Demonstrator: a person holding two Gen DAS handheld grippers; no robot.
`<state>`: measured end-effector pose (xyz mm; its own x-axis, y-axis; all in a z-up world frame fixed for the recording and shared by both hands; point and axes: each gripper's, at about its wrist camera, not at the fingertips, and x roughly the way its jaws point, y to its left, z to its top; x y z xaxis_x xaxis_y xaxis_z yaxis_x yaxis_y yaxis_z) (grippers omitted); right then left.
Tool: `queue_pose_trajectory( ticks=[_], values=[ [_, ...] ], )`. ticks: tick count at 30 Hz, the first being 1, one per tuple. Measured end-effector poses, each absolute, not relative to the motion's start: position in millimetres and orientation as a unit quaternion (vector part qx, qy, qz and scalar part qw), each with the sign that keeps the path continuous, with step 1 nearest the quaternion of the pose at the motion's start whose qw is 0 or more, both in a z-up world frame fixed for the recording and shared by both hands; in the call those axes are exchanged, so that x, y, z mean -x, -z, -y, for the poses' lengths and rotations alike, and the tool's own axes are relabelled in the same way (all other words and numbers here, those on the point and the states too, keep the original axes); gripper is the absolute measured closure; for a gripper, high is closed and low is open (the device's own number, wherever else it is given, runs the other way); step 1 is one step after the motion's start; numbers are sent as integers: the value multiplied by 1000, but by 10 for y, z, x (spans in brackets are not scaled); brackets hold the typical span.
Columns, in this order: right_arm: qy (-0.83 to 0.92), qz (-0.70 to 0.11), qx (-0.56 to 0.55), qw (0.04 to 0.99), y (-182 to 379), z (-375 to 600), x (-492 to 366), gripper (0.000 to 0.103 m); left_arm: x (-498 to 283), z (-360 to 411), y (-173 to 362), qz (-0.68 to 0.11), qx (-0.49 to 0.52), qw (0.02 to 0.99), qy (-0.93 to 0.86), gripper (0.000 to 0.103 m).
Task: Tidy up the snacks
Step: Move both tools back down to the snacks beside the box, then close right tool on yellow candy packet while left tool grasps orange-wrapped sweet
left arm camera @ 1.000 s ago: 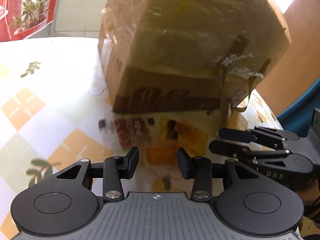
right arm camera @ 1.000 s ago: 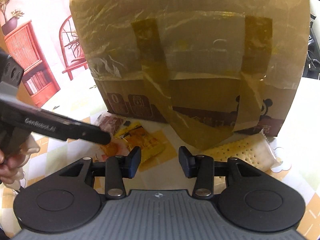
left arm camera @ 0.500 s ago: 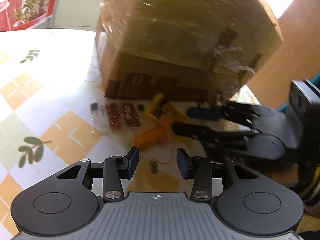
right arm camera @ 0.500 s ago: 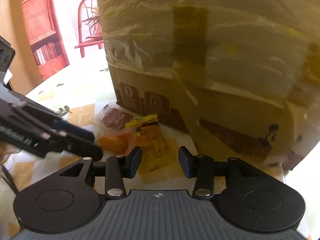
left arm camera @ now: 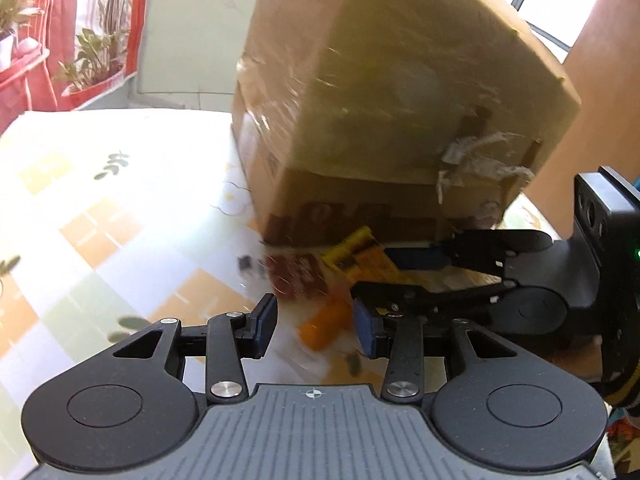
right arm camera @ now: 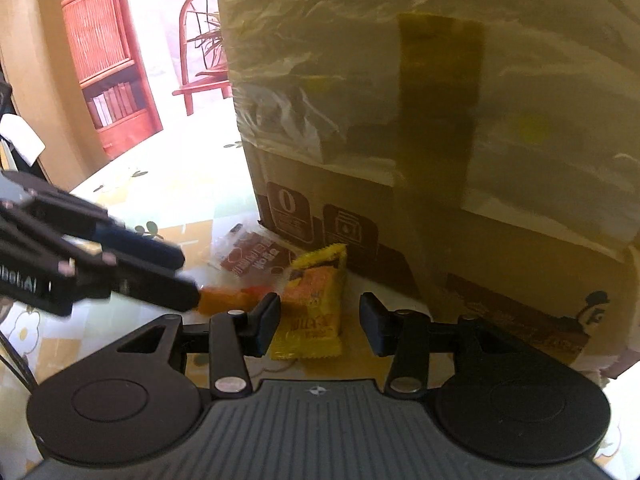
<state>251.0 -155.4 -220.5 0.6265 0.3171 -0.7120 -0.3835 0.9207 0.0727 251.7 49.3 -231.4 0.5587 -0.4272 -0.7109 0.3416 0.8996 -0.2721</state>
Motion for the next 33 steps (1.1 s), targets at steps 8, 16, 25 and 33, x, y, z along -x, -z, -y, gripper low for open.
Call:
queue_pose_trajectory(
  ticks=[8,16,25,33],
  values=[
    [-173,-386,26,906,2232,1589,-2450,67,-2614,-339,2350,-420,11,872,250,59],
    [-140,-386,-22,911,2278,1850,-2066,67,-2543,-168,2473,-420,-19,870,256,59],
    [-132,-381,-35,914,2280,1930,-1889,67,-2398,-170,2473,-440,0,856,273,59],
    [-132,-378,-37,915,2291,1941,-1883,67,-2560,-310,2467,-439,54,873,205,59]
  ],
)
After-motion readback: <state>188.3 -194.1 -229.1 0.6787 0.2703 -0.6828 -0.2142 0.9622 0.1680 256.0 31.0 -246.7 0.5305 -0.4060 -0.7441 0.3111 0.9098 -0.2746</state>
